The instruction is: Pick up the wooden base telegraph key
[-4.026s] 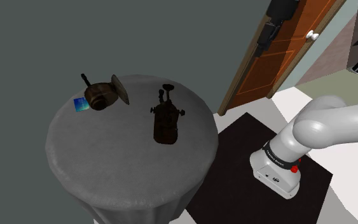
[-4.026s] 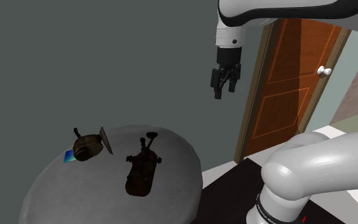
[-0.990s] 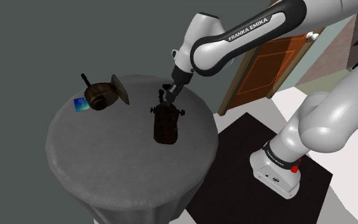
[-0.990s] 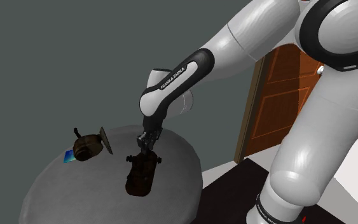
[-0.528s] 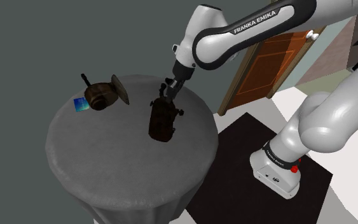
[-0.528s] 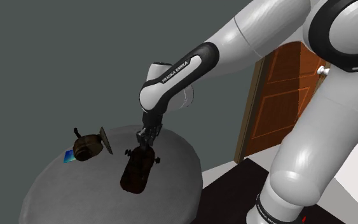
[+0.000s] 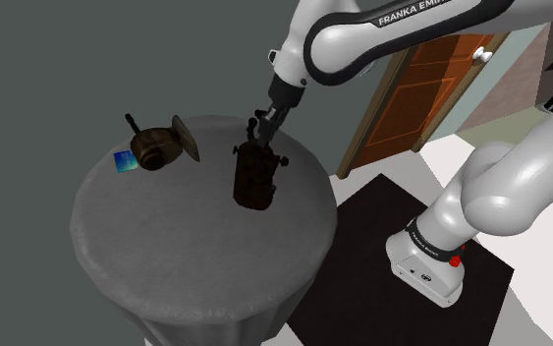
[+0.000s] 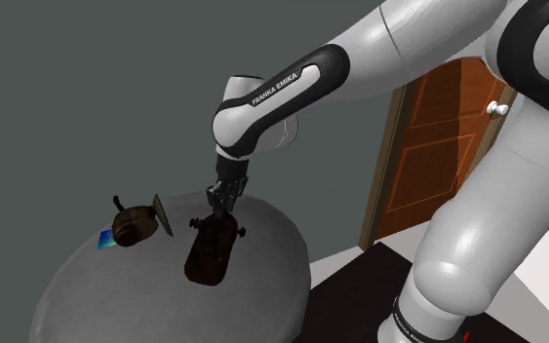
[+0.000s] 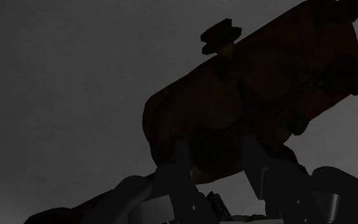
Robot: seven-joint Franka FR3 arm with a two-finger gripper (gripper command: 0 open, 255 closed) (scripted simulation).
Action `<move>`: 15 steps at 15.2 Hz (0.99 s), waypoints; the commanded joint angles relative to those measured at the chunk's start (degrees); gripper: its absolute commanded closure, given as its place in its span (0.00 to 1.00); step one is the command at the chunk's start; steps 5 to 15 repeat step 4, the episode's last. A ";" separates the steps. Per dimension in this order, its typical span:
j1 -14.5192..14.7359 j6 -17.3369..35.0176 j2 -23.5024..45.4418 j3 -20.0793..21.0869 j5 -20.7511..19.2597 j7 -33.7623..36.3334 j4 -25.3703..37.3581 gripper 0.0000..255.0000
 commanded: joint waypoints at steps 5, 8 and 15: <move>-0.13 -2.61 -1.40 -0.15 -0.36 0.56 1.30 1.00; -0.13 -2.61 -1.40 -0.15 -0.36 0.56 1.30 1.00; -0.13 -2.61 -1.40 -0.15 -0.36 0.56 1.30 1.00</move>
